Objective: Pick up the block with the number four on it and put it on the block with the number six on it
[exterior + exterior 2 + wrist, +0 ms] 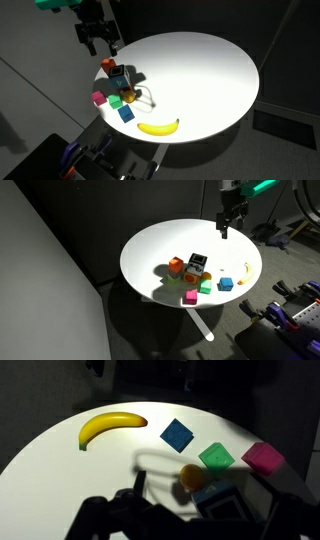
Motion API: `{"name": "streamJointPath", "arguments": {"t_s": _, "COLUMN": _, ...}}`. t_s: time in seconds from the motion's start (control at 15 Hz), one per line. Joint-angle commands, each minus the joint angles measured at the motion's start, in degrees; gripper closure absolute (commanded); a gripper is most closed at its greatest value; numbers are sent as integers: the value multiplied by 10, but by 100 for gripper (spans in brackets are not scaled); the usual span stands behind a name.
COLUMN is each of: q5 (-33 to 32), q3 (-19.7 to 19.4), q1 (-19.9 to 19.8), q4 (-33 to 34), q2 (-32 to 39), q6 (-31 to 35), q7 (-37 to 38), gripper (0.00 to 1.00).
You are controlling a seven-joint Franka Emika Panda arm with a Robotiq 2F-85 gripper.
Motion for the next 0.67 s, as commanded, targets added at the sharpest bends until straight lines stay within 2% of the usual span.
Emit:
{"name": "streamJointPath", "arguments": {"t_s": 0.0, "q5": 7, "q3": 5, "q1": -12, "q4": -35, "q2": -51, "q6": 13, "q7": -8, "gripper": 0}}
{"name": "streamJointPath", "arguments": {"t_s": 0.6, "q5": 16, "q3": 3, "q1": -23, "q4": -93, "q2": -131, "q6": 62, "q7": -14, "gripper": 0}}
